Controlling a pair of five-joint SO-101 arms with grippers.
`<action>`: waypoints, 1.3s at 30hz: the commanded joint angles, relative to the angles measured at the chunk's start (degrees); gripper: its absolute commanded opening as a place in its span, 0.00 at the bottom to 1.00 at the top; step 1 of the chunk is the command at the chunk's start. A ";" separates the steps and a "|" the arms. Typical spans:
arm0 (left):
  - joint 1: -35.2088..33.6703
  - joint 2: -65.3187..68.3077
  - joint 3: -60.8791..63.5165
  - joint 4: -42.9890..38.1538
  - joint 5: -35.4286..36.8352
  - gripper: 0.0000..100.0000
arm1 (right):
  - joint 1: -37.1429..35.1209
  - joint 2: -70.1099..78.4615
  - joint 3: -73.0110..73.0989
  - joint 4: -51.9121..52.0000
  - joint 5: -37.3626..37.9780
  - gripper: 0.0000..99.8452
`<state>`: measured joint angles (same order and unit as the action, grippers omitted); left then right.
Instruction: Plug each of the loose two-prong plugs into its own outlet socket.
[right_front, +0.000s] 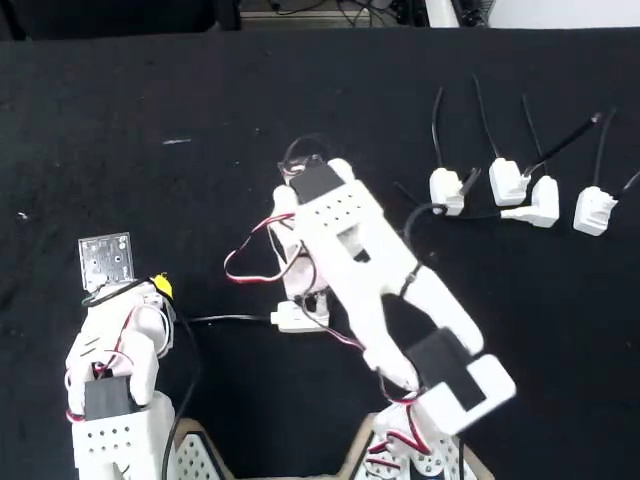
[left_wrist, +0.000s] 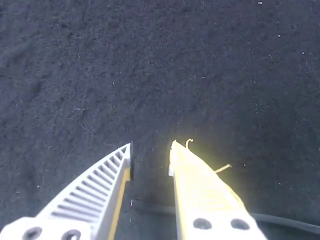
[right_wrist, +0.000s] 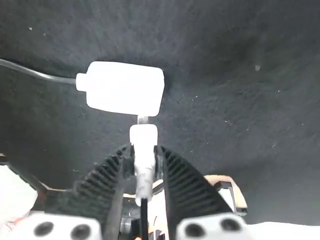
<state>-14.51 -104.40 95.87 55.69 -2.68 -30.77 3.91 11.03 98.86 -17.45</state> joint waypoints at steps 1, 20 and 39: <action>-0.13 -0.35 0.92 -0.88 -0.44 0.13 | -1.67 0.57 -3.21 1.76 0.44 0.01; -0.13 -0.35 0.66 -0.88 -0.53 0.13 | -1.41 1.10 -2.86 0.26 -5.80 0.01; -0.13 -0.35 0.66 -0.88 -0.53 0.13 | -1.23 0.66 4.18 -8.97 -14.07 0.01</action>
<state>-14.51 -104.40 95.87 55.69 -2.68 -31.30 5.41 15.25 91.47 -30.90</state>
